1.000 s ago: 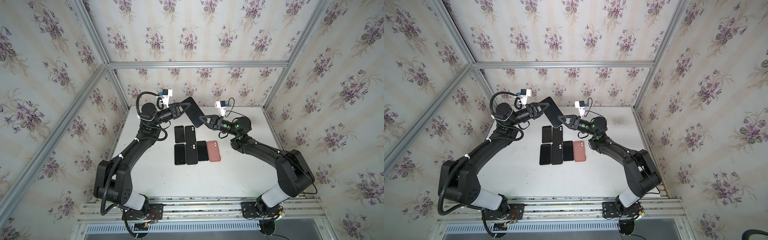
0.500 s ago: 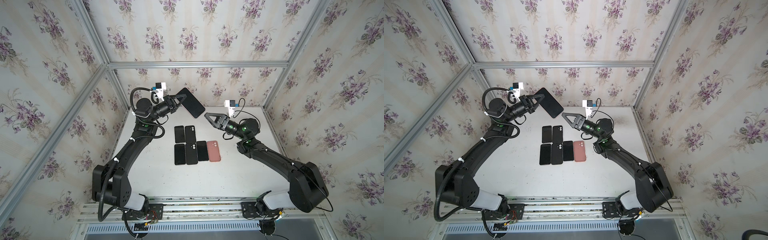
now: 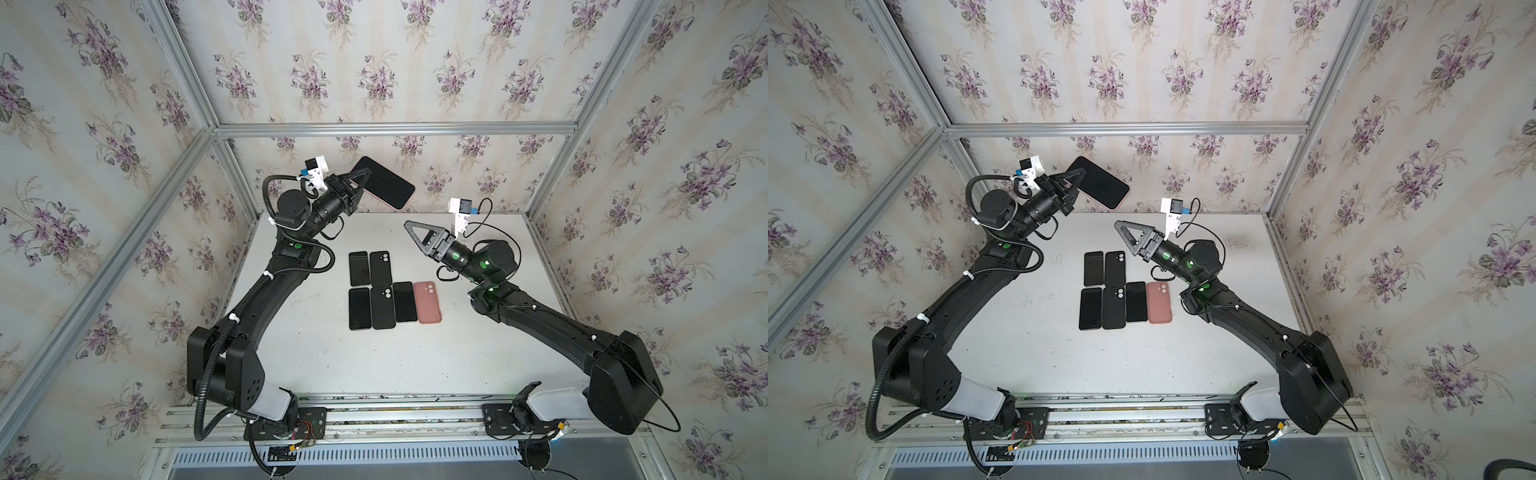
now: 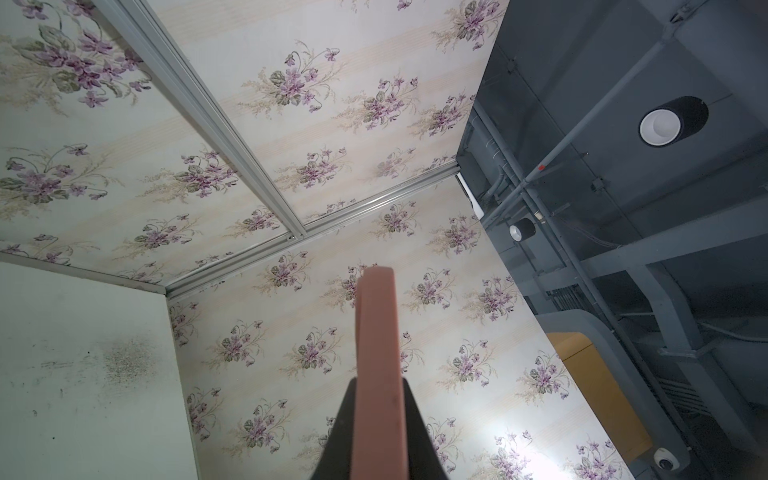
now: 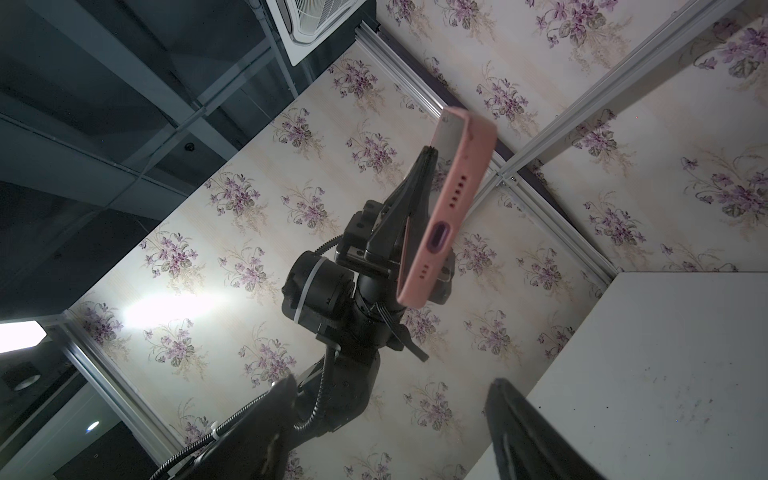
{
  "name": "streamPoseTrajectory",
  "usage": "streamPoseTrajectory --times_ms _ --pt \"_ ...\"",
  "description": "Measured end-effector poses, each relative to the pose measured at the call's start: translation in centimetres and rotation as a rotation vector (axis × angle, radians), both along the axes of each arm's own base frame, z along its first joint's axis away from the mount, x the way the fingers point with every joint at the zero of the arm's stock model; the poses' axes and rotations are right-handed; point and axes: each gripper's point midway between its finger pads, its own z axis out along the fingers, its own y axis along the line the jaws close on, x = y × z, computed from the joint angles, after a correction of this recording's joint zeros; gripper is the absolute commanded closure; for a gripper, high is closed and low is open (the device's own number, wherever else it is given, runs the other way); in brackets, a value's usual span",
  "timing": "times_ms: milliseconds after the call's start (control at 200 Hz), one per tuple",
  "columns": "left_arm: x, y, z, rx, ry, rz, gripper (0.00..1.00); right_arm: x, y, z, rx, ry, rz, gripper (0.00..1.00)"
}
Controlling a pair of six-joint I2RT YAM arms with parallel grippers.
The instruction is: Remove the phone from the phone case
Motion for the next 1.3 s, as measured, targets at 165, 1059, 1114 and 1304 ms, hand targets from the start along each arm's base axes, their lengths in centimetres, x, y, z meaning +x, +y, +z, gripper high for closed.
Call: streamPoseTrajectory --times_ms 165,1059,1114,1304 --pt "-0.1 -0.6 -0.6 -0.017 0.027 -0.014 1.0 0.4 0.4 0.2 0.006 -0.003 -0.002 0.33" --pt "-0.3 -0.8 -1.1 -0.057 0.031 -0.017 1.0 2.5 0.3 0.7 0.047 0.013 -0.062 0.71" --pt "-0.3 -0.8 -1.0 -0.058 0.029 -0.017 1.0 2.5 0.3 0.9 0.051 0.009 -0.063 0.72" --pt "-0.2 -0.6 -0.9 -0.064 0.023 -0.004 1.0 3.0 0.4 1.1 0.069 0.014 -0.055 0.88"
